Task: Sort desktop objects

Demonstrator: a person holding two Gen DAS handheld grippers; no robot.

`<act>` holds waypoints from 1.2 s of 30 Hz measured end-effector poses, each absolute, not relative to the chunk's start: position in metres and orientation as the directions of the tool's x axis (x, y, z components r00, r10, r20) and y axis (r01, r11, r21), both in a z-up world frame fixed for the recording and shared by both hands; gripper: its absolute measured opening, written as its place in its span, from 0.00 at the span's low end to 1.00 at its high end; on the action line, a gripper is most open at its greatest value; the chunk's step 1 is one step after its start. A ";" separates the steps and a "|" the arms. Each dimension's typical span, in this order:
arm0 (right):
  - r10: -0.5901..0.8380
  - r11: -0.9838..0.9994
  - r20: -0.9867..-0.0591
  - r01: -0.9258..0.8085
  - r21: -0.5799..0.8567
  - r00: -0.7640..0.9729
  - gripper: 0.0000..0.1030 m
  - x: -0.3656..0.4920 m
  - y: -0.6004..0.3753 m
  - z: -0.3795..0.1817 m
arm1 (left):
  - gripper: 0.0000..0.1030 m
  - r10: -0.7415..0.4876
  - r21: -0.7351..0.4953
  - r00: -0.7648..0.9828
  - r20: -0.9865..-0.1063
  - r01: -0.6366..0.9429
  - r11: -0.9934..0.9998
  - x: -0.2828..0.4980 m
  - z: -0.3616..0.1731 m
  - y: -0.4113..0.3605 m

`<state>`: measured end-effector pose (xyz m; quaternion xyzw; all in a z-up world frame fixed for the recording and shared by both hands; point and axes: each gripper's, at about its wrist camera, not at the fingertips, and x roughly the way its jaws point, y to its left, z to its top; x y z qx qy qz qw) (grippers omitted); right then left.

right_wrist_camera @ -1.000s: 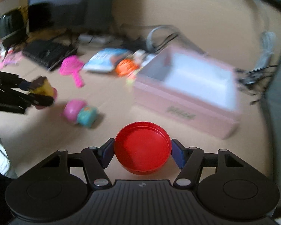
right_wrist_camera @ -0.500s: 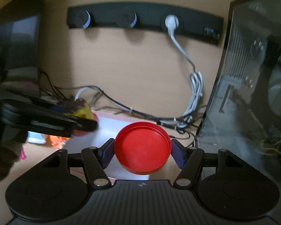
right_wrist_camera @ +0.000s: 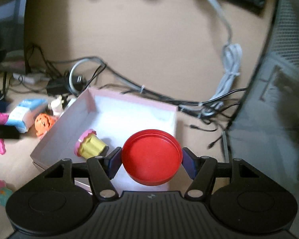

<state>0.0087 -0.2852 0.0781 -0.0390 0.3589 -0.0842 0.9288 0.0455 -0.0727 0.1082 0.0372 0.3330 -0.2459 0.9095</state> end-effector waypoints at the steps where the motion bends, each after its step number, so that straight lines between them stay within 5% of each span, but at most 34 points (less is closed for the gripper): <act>1: -0.187 0.982 -0.663 0.124 -0.141 0.725 0.62 0.015 -0.282 0.074 | 0.92 -0.400 -0.080 0.661 -0.635 0.458 0.885 0.036 0.105 -0.062; 8: -0.221 0.974 -0.660 0.122 -0.193 0.718 0.66 0.050 -0.262 0.055 | 0.94 -0.265 -0.045 0.636 -0.725 0.339 0.940 -0.003 0.069 0.000; 16: -0.031 0.974 -0.585 -0.107 -0.199 0.811 0.68 0.024 -0.183 0.075 | 0.94 -0.165 -0.060 0.612 -0.774 0.187 0.980 -0.008 0.044 0.046; 20: 0.073 0.957 -0.627 -0.232 -0.175 0.775 0.47 0.028 -0.140 0.069 | 0.95 -0.147 -0.055 0.625 -0.766 0.163 0.985 -0.010 0.046 0.053; 24: 0.222 0.937 -0.685 -0.345 -0.046 0.694 0.47 0.024 -0.115 0.057 | 0.97 -0.116 -0.050 0.647 -0.753 0.120 0.992 -0.014 0.051 0.066; 26: 0.220 0.918 -0.684 -0.385 -0.096 0.695 0.47 0.021 -0.098 0.052 | 0.97 -0.096 -0.056 0.649 -0.754 0.082 0.995 -0.013 0.052 0.076; 32: 0.166 0.935 -0.655 -0.328 -0.132 0.737 0.75 0.056 -0.079 0.054 | 0.97 -0.076 -0.089 0.643 -0.762 0.013 0.996 -0.015 0.052 0.096; 36: 0.174 0.967 -0.667 -0.255 -0.026 0.724 0.76 0.107 -0.079 0.056 | 0.97 -0.082 -0.099 0.648 -0.757 0.011 0.995 -0.020 0.057 0.094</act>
